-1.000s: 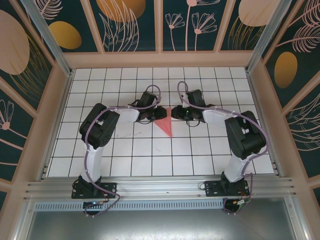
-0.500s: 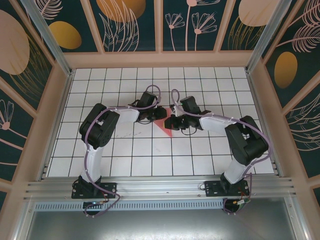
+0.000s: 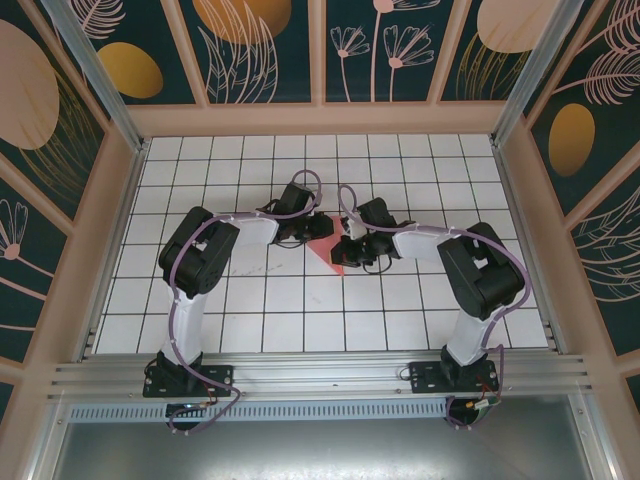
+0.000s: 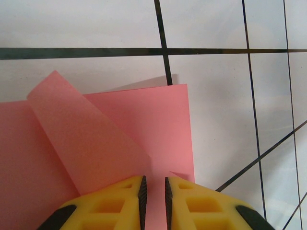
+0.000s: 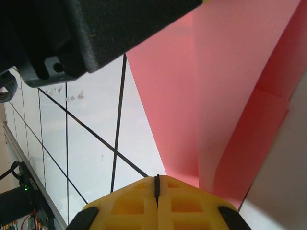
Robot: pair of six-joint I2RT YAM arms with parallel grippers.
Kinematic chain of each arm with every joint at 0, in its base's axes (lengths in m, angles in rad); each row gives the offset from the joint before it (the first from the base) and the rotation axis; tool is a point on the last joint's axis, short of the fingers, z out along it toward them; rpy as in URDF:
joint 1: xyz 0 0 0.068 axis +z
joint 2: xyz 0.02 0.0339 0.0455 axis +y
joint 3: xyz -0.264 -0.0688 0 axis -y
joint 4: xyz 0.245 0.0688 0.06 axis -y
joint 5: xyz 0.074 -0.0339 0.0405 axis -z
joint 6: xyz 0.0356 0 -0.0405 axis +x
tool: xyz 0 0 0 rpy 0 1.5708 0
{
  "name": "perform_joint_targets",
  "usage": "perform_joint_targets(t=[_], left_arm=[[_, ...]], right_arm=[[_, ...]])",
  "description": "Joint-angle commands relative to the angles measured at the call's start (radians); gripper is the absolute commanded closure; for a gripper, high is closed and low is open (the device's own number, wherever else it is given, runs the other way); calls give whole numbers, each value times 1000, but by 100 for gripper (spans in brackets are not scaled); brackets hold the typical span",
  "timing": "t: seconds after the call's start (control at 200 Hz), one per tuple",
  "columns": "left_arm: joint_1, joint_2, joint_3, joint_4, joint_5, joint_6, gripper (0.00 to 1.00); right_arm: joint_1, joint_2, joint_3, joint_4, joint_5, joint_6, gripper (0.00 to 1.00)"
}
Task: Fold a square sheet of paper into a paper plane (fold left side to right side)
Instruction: Fourth fold the wing at the center of the table.
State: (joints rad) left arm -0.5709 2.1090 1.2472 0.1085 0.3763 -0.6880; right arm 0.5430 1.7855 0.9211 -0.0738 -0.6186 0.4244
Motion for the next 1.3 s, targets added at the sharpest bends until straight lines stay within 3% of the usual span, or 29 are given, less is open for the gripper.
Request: perform_joint_targets(t=[0.0,0.631,1.296], left_arm=[[2,35,-19,-140,-53,16,78],[3,35,-17,-147,-61,19,78],[2,46,3,-169,-74,28,78]], right_arm=[[-2,26,-3,-25,12,-17,94],[-2,52,-49,0,-1,-4,95],[18,-10,-147,-83,-1,-13,96]])
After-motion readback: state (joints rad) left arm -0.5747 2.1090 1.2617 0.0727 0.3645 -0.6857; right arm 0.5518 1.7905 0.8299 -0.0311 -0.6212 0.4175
